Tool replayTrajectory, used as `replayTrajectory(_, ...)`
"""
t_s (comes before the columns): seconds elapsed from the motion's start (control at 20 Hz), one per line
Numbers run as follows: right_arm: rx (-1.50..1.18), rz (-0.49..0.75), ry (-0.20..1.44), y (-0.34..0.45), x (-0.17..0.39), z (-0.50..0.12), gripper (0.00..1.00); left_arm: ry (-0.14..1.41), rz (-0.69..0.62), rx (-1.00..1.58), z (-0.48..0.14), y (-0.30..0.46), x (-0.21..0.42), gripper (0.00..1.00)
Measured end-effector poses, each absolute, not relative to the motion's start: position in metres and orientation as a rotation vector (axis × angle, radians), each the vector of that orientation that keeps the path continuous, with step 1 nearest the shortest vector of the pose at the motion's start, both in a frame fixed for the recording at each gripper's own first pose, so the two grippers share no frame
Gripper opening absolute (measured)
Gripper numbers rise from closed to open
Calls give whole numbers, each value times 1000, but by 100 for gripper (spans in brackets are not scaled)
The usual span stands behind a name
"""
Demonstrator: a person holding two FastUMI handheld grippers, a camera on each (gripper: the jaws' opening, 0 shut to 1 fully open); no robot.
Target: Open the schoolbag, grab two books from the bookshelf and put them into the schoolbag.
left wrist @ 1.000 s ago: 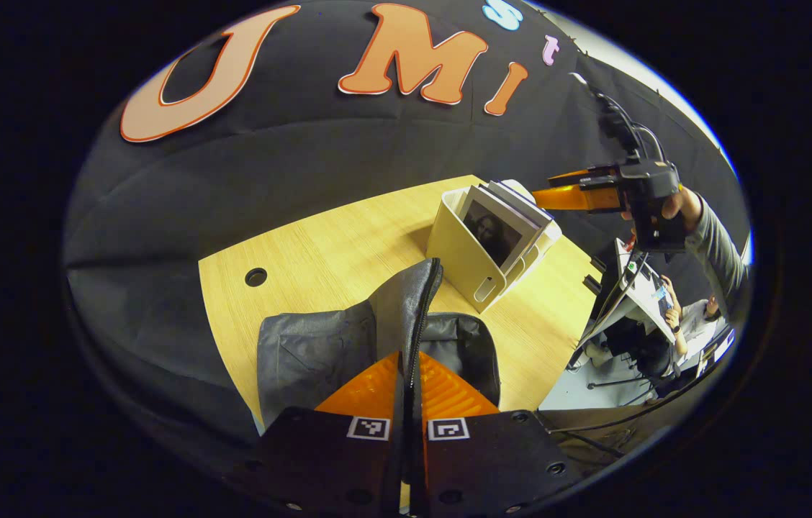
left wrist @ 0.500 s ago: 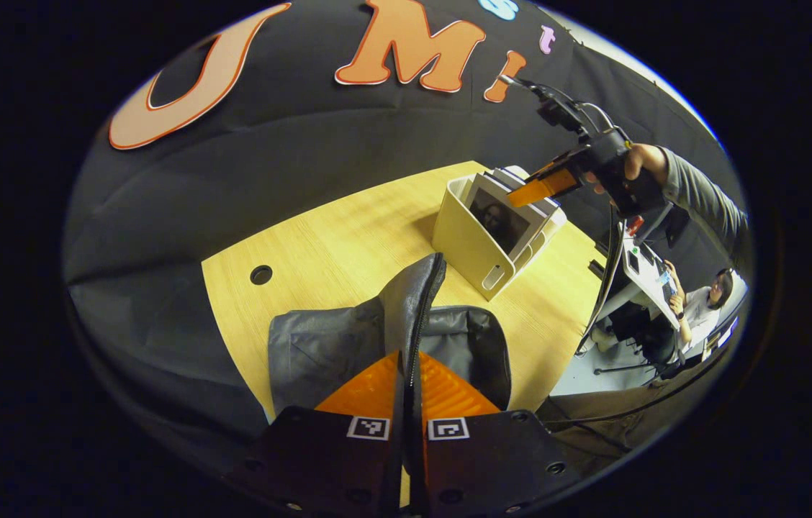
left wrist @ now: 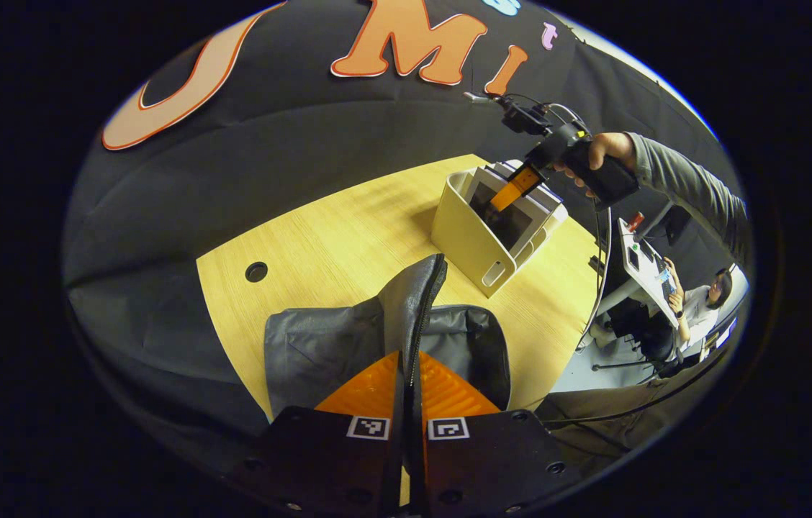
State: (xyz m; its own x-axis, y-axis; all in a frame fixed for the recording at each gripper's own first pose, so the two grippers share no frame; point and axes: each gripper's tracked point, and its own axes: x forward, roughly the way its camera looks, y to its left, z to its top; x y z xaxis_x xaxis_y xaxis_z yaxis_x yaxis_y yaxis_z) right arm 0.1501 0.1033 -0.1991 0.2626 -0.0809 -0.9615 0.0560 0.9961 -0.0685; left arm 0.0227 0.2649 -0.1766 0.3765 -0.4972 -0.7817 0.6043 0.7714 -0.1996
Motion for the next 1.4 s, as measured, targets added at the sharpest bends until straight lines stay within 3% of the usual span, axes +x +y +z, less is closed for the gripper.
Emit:
replayTrajectory(0.1, 43, -116, 1326, 107, 147, -200, 39, 955, -706, 131, -179, 265, 21, 5)
replayTrajectory(0.45, 130, -155, 1337, 104, 115, -177, 35, 960, -722, 131, -182, 262, 26, 5)
replayTrajectory(1.4, 398, -170, 1259, 105, -47, -132, 34, 959, -768, 143, -187, 245, 29, 5)
